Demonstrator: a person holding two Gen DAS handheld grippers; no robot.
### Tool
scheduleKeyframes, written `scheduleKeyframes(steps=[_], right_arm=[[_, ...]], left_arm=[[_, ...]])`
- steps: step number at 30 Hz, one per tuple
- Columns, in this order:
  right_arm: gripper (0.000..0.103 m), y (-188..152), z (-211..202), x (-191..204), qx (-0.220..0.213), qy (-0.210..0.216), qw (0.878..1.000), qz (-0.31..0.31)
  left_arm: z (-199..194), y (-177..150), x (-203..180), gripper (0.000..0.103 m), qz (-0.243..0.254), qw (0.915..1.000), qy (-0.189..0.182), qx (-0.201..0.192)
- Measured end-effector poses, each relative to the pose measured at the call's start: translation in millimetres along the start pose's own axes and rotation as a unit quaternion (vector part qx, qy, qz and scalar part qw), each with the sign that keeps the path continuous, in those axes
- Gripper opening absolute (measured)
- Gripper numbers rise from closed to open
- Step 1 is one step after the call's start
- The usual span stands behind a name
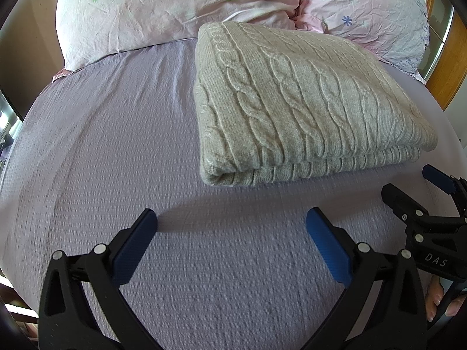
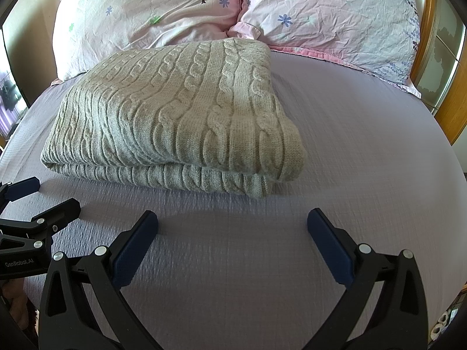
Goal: Fold small clothes
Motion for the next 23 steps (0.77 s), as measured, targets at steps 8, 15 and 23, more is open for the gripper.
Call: scheduleKeyframes(steps=[8, 15, 23], right_arm=[[0.102, 0.0, -0.1, 0.0, 0.000, 0.000, 1.000, 0.000], [0.102, -0.1, 0.0, 0.0, 0.000, 0.000, 1.000, 0.000], [0.102, -0.2, 0.1, 0.0, 0.000, 0.000, 1.000, 0.000]], left_arm=[[-0.8, 1.0, 1.1, 0.101, -0.003, 1.0000, 0.002, -0.005], [-1.2, 0.9, 0.7, 0.101, -0.002, 1.0000, 0.002, -0.005], [-1.3, 1.2, 0.7, 0.101, -0.002, 1.0000, 0.003, -0.008]])
Point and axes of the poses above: each gripper's, at about its wrist camera, not at the fingertips, and z roughly the way its jaws point, x to its left, y to its top, the point moved 5 cm from there along z, roughly the way its jaws point, and after that the axes turned 1 degree about -z, right-handed, at the moved point
